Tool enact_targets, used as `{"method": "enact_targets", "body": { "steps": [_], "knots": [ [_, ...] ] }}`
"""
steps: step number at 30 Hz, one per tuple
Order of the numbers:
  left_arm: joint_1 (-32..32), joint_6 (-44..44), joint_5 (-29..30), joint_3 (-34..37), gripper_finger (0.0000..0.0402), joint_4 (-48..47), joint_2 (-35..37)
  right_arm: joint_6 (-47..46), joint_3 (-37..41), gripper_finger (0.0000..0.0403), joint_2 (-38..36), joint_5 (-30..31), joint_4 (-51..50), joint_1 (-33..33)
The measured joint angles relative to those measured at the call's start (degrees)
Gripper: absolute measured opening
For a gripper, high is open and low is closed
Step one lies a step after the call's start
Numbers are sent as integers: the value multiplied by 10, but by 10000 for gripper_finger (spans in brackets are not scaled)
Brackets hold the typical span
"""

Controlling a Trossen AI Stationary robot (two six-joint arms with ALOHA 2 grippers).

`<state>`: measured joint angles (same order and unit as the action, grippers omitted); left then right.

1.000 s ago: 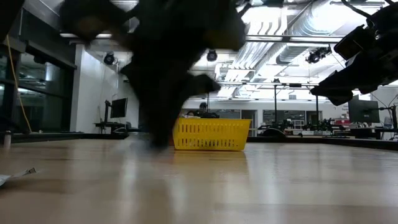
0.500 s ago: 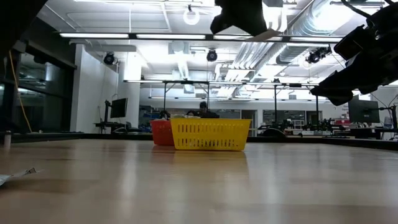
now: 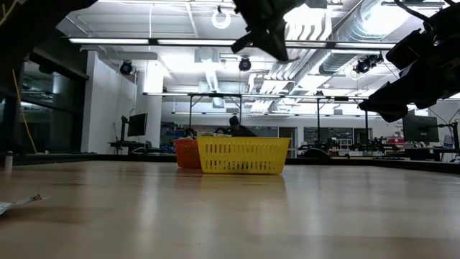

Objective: Pick & Place First Aid Supplies
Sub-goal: Put the alcohol pad into the top orange bin

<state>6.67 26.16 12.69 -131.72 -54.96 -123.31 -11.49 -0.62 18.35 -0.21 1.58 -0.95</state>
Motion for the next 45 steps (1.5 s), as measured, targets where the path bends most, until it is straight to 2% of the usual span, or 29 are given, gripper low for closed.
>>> {"method": "enact_targets", "body": {
  "steps": [9,17,24,27,31,37,45],
  "knots": [
    [80,-3,1,0,0,0,0,0,0,139,0,0,0,0],
    [153,-2,27,6,0,20,-12,0,0,139,0,0,0,0],
    [226,55,19,32,0,3,-31,0,0,139,0,0,-1,0],
    [248,73,14,57,0,32,-36,0,0,139,0,0,-1,0],
    [275,77,-12,90,0,51,-45,0,0,139,0,0,-1,0],
    [297,60,-94,113,0,50,-78,0,0,139,0,1,-1,0],
    [297,24,-137,112,4,49,-99,0,0,139,0,0,-1,0]
  ]
}}
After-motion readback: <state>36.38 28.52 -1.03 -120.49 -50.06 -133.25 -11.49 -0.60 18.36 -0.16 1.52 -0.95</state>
